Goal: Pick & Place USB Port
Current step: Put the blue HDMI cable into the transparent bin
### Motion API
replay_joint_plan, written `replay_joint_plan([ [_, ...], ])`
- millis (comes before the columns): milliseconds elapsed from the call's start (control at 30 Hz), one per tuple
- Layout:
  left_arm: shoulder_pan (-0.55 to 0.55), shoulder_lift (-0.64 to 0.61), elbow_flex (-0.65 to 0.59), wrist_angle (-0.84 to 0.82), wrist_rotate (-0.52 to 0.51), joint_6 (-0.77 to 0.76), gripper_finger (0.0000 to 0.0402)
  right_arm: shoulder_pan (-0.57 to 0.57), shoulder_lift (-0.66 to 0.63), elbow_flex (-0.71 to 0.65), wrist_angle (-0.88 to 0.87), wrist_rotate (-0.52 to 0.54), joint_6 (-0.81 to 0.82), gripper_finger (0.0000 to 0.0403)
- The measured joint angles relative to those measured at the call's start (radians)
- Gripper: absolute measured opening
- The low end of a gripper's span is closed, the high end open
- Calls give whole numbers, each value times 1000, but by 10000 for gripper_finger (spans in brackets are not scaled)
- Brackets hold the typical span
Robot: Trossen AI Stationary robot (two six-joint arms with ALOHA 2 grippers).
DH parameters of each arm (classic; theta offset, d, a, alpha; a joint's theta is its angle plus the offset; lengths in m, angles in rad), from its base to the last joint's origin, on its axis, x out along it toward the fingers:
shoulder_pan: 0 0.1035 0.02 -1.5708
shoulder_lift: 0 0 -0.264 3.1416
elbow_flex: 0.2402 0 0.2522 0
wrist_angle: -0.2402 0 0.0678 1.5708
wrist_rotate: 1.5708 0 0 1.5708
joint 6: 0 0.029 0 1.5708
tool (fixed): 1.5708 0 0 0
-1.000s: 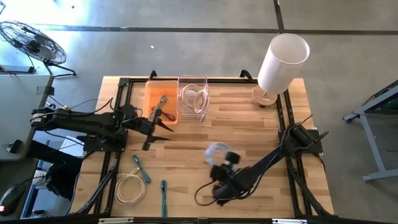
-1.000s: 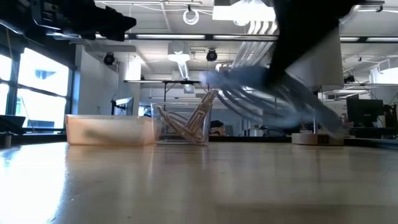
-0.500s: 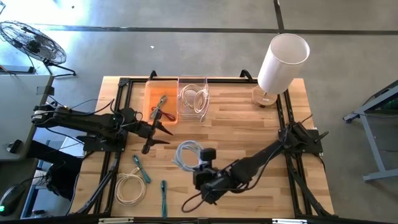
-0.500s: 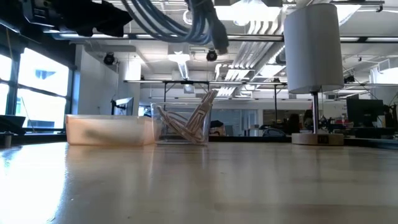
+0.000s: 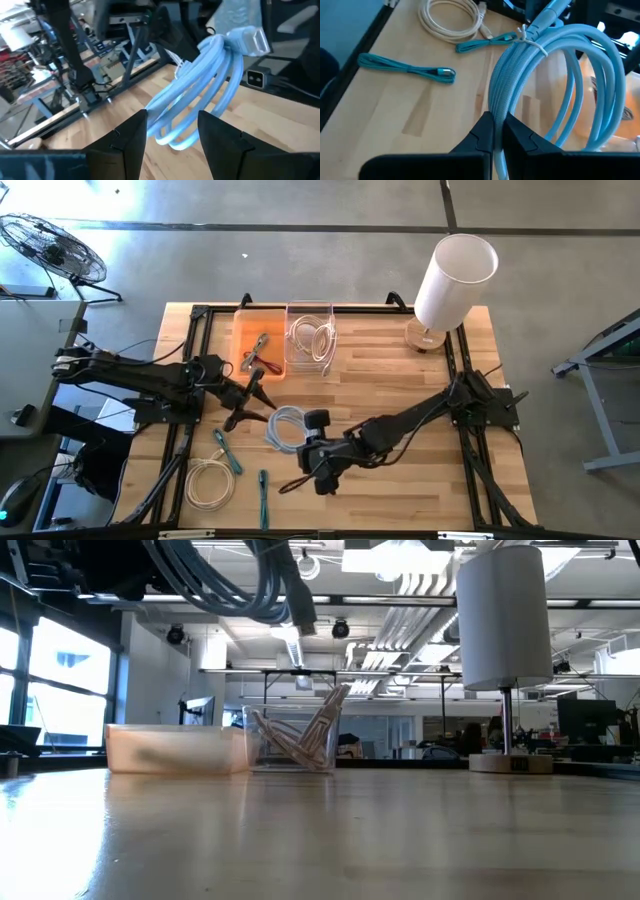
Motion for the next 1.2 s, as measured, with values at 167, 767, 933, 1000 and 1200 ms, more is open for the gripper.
replay_joint_plan([
  [167, 1, 31, 0, 0, 61, 16, 173, -29, 0, 0, 12, -62, -12, 10],
  [767, 1, 44, 0, 67, 88, 84, 88, -65, -1, 0, 56, -117, -64, 10],
  [933, 1, 56, 0, 117, 108, 85, 71, -67, -2, 1, 64, -131, -68, 10],
  [1000, 1, 56, 0, 116, 95, 86, 54, -67, -2, 1, 64, -131, -67, 10],
  [1200, 1, 57, 0, 90, 74, 86, 9, -68, -2, 2, 59, -118, -57, 10],
])
